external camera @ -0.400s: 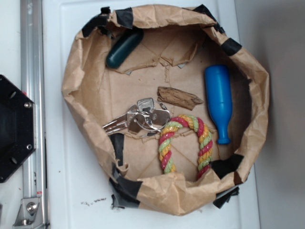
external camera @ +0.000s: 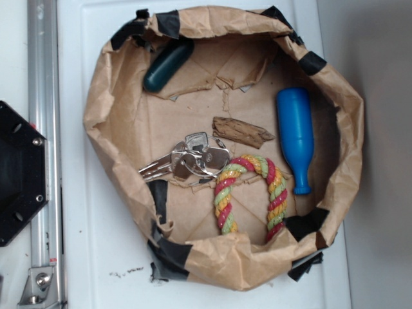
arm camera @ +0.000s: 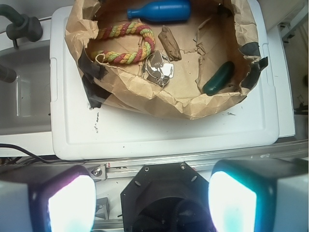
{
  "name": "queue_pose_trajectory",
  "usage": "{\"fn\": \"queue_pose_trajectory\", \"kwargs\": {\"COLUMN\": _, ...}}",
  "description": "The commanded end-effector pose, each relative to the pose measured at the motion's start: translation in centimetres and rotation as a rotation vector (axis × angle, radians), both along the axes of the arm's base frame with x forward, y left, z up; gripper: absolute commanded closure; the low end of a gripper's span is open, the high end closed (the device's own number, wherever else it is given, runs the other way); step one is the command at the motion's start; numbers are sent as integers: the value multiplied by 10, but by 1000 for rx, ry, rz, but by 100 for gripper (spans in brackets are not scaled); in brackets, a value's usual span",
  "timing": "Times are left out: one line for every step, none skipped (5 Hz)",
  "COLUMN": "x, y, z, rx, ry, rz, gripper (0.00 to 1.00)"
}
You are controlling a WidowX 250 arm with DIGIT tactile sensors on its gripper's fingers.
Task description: Grab the wood chip.
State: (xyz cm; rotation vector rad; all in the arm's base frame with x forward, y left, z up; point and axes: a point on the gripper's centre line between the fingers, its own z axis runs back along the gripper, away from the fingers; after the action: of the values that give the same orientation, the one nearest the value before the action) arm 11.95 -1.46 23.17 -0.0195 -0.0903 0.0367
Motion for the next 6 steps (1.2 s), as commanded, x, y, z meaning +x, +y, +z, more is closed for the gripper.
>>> {"fn": "queue_pose_trajectory", "kwargs": {"x": 79, "y": 32, "z": -43, "rx": 142, "ry": -61, "rz": -58, "gripper": 0}}
{"fn": "queue_pose_trajectory", "kwargs": {"x": 104, "y": 46, "z": -70, "rx": 151, "ry": -95, "rz": -174, "gripper": 0}}
{"fn": "queue_pose_trajectory", "kwargs": {"x": 127, "y": 55, "z": -104, "rx": 134, "ry": -60, "rz": -221, "gripper": 0}}
{"fn": "queue_pose_trajectory", "kwargs": {"x": 154, "y": 61, "z": -140, "rx": 153, "ry": -2, "rz": -220, "gripper": 0}}
{"fn": "queue_pose_trajectory", "kwargs": {"x": 175, "y": 56, "z": -169, "rx": 136, "ry": 6, "rz": -245, "gripper": 0}}
{"fn": "queue_pose_trajectory", "kwargs": {"x": 184, "y": 50, "z": -192, "rx": 148, "ry": 22, "rz": -254, "gripper": 0}}
